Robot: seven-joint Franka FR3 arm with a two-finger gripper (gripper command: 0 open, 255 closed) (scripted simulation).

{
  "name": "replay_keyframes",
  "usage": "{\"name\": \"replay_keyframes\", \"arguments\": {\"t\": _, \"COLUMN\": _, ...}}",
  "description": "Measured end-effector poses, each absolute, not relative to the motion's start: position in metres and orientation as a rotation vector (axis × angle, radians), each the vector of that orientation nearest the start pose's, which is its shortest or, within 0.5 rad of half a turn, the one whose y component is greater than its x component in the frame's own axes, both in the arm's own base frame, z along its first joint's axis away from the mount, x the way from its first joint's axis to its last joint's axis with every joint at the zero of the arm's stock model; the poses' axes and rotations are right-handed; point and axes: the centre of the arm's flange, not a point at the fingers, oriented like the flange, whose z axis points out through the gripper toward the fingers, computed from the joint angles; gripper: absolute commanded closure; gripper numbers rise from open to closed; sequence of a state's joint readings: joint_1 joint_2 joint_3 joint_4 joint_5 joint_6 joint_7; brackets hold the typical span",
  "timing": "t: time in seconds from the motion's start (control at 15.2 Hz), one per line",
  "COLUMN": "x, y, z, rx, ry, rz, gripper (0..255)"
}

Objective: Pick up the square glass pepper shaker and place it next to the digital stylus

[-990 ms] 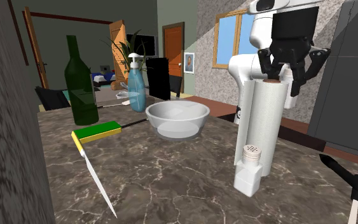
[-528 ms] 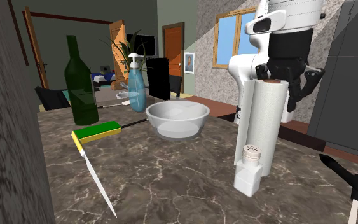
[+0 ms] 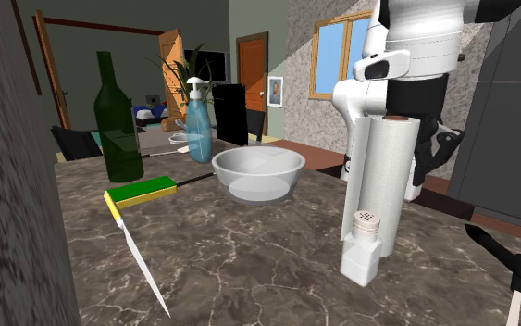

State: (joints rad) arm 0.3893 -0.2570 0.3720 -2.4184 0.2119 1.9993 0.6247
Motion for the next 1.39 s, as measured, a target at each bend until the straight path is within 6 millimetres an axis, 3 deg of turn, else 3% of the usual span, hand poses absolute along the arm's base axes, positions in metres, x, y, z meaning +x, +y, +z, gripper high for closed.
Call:
{"name": "replay_keyframes", "arguments": {"t": 0.53, "x": 0.305, "y": 0.31, "z": 0.345, "rx": -3.165, "ry": -0.019, "rz": 0.305, "gripper": 255}}
{"name": "replay_keyframes", "arguments": {"t": 0.92, "x": 0.306, "y": 0.31, "z": 0.341, "rx": -3.165, "ry": -0.019, "rz": 0.304, "gripper": 255}}
{"name": "replay_keyframes", "arguments": {"t": 0.99, "x": 0.306, "y": 0.31, "z": 0.341, "rx": -3.165, "ry": -0.019, "rz": 0.304, "gripper": 0}}
{"name": "replay_keyframes", "arguments": {"t": 1.39, "x": 0.306, "y": 0.31, "z": 0.341, "rx": -3.165, "ry": -0.019, "rz": 0.304, "gripper": 0}}
